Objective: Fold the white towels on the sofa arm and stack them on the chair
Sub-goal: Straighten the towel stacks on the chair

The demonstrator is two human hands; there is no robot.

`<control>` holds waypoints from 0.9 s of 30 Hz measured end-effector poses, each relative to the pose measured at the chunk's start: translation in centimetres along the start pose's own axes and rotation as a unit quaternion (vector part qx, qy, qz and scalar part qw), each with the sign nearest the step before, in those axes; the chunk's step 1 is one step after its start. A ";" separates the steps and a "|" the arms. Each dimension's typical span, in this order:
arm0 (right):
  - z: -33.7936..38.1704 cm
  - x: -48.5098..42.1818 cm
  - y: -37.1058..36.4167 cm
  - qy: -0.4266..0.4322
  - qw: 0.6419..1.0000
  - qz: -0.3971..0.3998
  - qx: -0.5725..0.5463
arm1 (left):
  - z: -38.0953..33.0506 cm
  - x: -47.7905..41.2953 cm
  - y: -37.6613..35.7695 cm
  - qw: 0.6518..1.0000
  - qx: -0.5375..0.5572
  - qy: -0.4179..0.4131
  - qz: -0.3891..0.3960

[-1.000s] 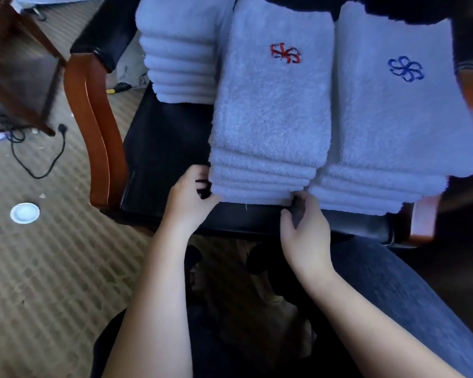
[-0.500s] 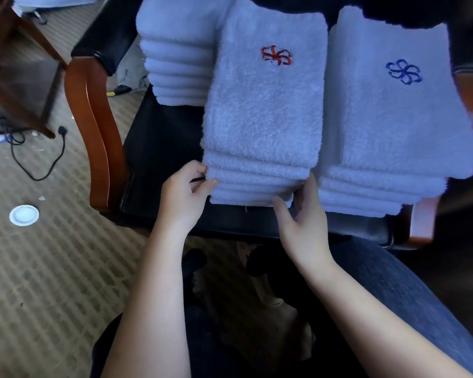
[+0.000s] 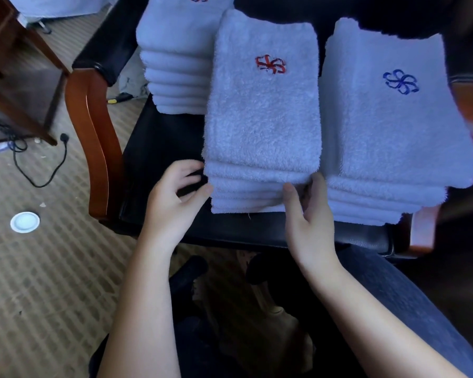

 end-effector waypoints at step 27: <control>1.3 -1.6 -0.4 0.049 0.996 -0.051 0.046 | -0.8 -0.2 -1.1 0.995 0.097 -0.006 -0.033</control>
Point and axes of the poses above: each hand's wrist, its own x-axis away from the middle knuckle, its own y-axis out of the back of the hand, z = x × y, the point moved 1 cm from there along -x, towards the middle knuckle, and after that the axes turned 3 degrees about -z, right-handed, at the moved point
